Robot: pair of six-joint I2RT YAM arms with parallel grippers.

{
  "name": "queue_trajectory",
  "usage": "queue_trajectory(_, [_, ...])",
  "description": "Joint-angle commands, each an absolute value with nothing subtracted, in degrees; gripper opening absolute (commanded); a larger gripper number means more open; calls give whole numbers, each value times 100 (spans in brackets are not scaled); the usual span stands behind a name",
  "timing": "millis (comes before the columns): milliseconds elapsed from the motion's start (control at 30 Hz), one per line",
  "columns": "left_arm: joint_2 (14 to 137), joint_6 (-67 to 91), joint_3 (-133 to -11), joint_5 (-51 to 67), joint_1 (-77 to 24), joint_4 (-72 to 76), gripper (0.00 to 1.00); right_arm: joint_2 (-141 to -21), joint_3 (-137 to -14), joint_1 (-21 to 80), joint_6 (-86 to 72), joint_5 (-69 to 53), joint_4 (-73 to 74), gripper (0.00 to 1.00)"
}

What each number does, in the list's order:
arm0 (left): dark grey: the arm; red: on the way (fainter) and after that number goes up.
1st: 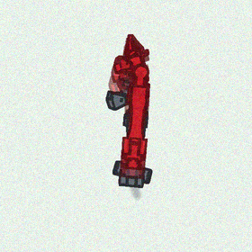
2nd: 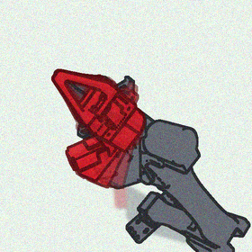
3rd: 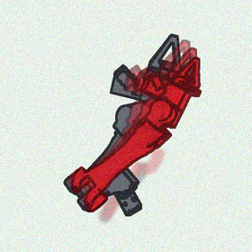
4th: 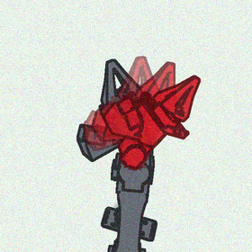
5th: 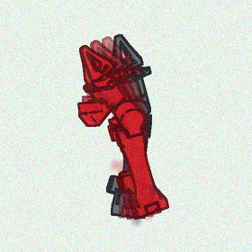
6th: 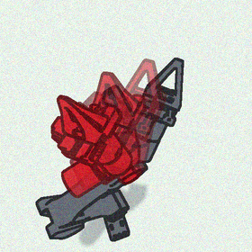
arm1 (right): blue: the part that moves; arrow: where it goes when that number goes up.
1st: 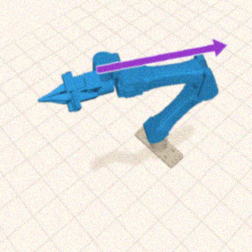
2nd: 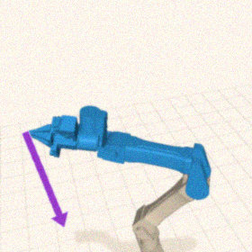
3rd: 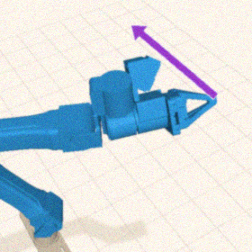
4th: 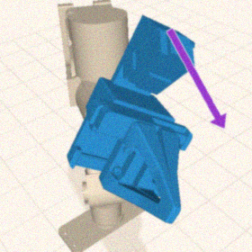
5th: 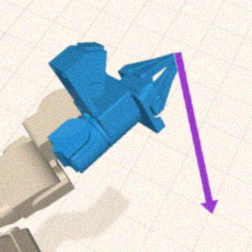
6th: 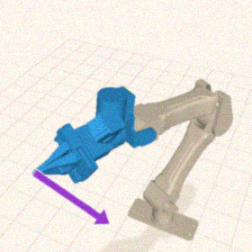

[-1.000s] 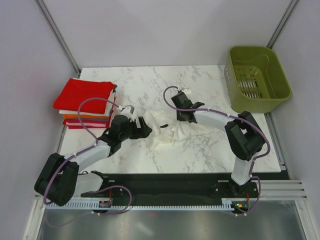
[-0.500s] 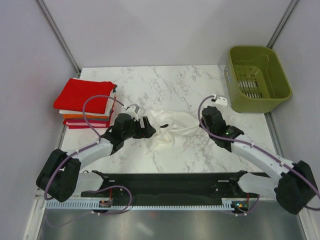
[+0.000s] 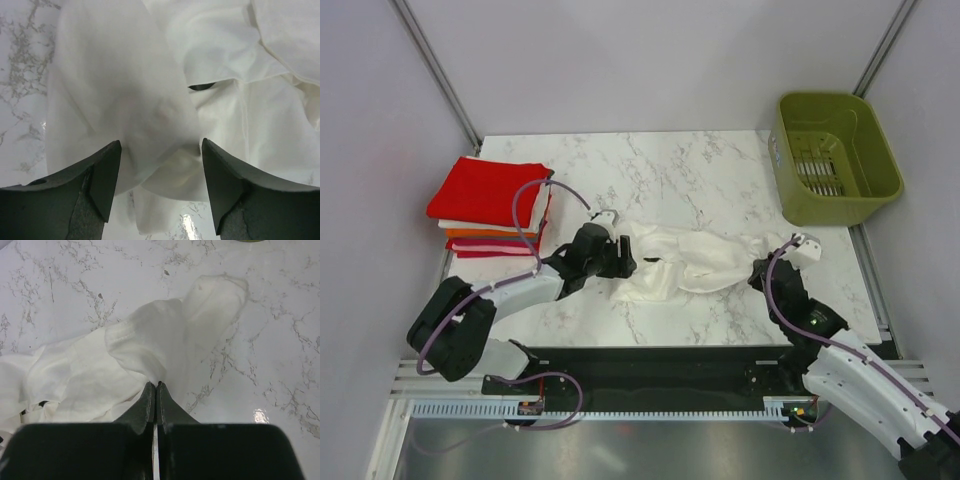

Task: Fold and stack the t-shirts
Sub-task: Flatten the tshirt out

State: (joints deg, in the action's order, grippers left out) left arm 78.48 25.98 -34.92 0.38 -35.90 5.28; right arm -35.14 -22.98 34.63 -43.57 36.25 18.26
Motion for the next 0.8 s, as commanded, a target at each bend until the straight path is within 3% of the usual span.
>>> queue_trajectory(0, [8094,2425,-3893,-693,-3630,63,72,-3436,-2276,3454,-4517,3858,1951,0])
queue_trajectory(133, [8121,2505,-3973,-1133,-3630,-184,59,-3542,-2268,3463,-4553,3841,1977,0])
queue_trajectory(233, [7946,2566,-3920,-1309,-3630,-176,33,-3551,-2259,3463,-4562,3858,1978,0])
queue_trajectory(267, [7902,2566,-3885,-1440,-3630,-184,16,-3542,-2250,3454,-4570,3876,1969,0])
queue_trajectory(333, [7692,2628,-3832,-1590,-3621,-193,3,-3542,-2267,3454,-4544,3928,1978,0])
queue_trajectory(467, [7374,2777,-3928,-1985,-3586,-473,2,-3848,-2338,3454,-4544,4253,1803,4])
queue_trajectory(567, [7408,2935,-4533,-2091,-3455,-1174,2,-4840,-2827,3288,-4631,4290,1696,0])
queue_trajectory(767, [7620,3155,-6570,-1794,-2630,-2161,2,-5976,-4039,2287,-4667,3177,1486,0])
